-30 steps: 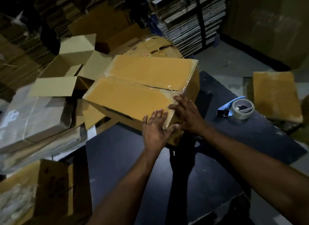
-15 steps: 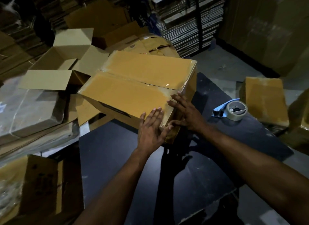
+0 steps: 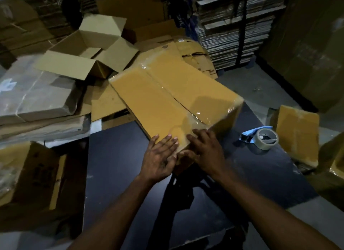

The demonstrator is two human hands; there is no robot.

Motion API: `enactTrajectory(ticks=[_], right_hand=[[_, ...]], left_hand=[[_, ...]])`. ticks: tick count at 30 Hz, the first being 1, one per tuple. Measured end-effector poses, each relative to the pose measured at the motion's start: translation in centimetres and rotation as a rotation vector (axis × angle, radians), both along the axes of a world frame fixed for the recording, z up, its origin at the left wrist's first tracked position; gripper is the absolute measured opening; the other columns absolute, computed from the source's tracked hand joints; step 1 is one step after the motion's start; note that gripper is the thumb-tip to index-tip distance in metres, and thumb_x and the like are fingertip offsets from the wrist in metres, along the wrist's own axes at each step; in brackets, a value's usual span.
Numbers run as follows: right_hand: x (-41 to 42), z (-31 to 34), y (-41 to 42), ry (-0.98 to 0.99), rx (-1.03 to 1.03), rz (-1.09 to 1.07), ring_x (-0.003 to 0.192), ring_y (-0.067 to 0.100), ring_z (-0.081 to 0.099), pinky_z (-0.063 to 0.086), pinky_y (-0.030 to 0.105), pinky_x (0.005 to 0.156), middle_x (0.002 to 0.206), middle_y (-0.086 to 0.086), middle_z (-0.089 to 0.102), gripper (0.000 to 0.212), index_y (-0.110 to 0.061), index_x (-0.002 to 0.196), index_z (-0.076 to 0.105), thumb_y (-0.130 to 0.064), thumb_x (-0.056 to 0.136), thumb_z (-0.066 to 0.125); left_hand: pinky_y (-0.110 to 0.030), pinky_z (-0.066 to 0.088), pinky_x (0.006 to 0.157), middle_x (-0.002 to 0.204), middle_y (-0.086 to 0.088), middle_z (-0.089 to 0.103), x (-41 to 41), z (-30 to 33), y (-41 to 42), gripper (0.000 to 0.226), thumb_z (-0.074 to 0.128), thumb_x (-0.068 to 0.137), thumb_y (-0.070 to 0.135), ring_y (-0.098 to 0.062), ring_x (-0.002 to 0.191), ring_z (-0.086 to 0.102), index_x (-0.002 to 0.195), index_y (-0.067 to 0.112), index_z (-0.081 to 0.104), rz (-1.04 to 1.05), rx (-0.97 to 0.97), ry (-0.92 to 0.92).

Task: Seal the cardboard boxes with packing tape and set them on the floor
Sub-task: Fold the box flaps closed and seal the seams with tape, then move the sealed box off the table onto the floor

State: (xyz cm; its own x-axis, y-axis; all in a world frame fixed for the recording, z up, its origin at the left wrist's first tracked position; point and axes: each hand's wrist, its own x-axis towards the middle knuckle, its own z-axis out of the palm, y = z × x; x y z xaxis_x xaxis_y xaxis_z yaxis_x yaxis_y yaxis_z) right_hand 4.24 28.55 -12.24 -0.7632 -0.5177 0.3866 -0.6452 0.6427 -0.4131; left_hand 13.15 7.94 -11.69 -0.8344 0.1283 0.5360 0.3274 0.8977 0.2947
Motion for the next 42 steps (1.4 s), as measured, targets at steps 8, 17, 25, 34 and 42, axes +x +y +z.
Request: enactTrajectory(ticks=[8, 17, 25, 34, 42], right_hand=[[5.5, 9.6, -0.5, -0.370, 0.302, 0.247, 0.100, 0.011, 0.063, 0.056, 0.032, 0.074, 0.109, -0.014, 0.070, 0.036, -0.040, 0.118, 0.070, -0.060, 0.096, 0.050], [-14.6, 12.6, -0.8, -0.459, 0.144, -0.266, 0.131, 0.039, 0.050, 0.047, 0.057, 0.103, 0.146, 0.014, 0.053, 0.083, -0.024, 0.149, 0.044, -0.074, 0.084, 0.058], [-15.5, 12.6, -1.6, -1.036, -0.092, -0.365, 0.103, 0.032, 0.061, 0.052, 0.041, 0.072, 0.129, 0.014, 0.060, 0.067, -0.012, 0.138, 0.049, -0.050, 0.088, 0.074], [-14.0, 12.4, -2.5, -0.767, -0.264, -0.360, 0.097, 0.024, 0.064, 0.058, 0.051, 0.087, 0.105, -0.003, 0.067, 0.060, -0.031, 0.120, 0.057, -0.067, 0.075, 0.074], [-11.0, 18.7, 0.3, -0.550, -0.440, -0.350, 0.111, 0.021, 0.065, 0.054, 0.050, 0.098, 0.121, -0.006, 0.070, 0.075, -0.032, 0.135, 0.058, -0.067, 0.072, 0.076]], left_hand=[[-0.032, 0.056, 0.062, 0.059, 0.008, 0.063, 6.9, 5.0, -1.7, 0.036, 0.059, 0.098, 0.036, -0.012, 0.056, 0.065, 0.068, 0.020, 0.072, 0.369, 0.296, -0.110], [-0.039, 0.043, 0.104, 0.153, -0.005, 0.053, -2.2, 11.6, -6.6, 0.064, 0.065, 0.099, 0.048, -0.029, 0.138, 0.050, 0.153, 0.019, 0.048, 0.808, 1.043, -0.329], [-0.041, 0.045, 0.105, 0.147, -0.011, 0.056, -6.2, 10.1, -6.7, 0.058, 0.069, 0.099, 0.033, -0.035, 0.132, 0.053, 0.150, 0.014, 0.049, 0.799, 1.263, -0.582], [-0.049, 0.053, 0.098, 0.122, -0.001, 0.069, -4.7, 12.0, -7.6, 0.082, 0.066, 0.069, 0.074, -0.033, 0.110, 0.062, 0.134, 0.026, 0.057, 0.915, 1.147, -0.462], [-0.049, 0.053, 0.094, 0.119, -0.002, 0.068, -6.1, 17.2, -8.1, 0.061, 0.062, 0.081, 0.067, -0.033, 0.109, 0.063, 0.127, 0.027, 0.061, 0.767, 1.033, -0.197]])
